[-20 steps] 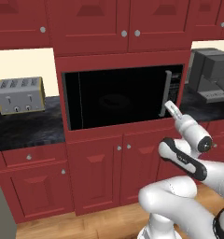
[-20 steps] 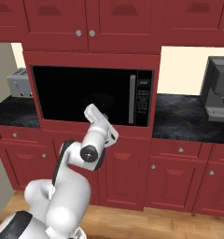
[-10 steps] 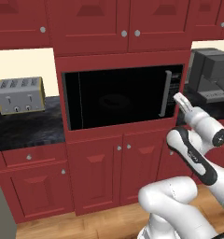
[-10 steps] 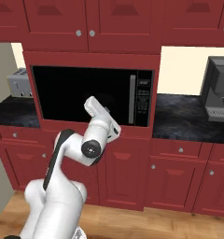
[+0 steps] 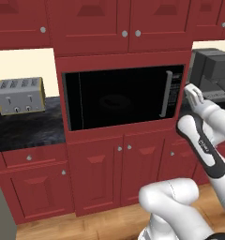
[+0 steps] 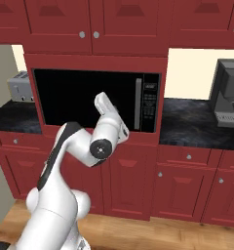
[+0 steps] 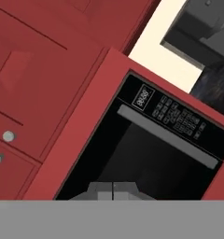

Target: Transport the chicken drumstick from the fridge to the microwave and turn on the microwave.

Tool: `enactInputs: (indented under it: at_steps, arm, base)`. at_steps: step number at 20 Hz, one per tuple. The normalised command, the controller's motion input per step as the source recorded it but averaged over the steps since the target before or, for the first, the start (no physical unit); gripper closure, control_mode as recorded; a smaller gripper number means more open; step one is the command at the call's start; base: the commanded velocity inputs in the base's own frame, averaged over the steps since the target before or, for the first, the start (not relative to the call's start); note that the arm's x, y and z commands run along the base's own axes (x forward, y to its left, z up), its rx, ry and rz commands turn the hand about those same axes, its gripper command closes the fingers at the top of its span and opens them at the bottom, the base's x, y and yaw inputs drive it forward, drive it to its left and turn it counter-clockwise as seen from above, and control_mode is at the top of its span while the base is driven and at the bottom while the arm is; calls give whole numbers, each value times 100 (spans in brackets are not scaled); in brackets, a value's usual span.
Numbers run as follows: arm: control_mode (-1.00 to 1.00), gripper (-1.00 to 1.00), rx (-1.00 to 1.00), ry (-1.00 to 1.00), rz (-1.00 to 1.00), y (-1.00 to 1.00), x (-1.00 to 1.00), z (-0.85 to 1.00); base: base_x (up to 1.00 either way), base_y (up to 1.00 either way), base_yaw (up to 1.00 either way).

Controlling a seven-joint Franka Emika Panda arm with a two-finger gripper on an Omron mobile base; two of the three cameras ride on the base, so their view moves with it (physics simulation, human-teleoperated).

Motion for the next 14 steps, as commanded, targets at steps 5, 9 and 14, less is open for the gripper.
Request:
enactInputs:
  at_steps: [5,9,14]
  arm:
    - [-100,100,15,13,0,-29,0,4]
    - [-100,100,14,13,0,-26,0,0]
    - [-100,100,9,4,0,-14,5,0]
  base:
    - [0,0,0]
    - [0,0,0]
    - [0,0,0]
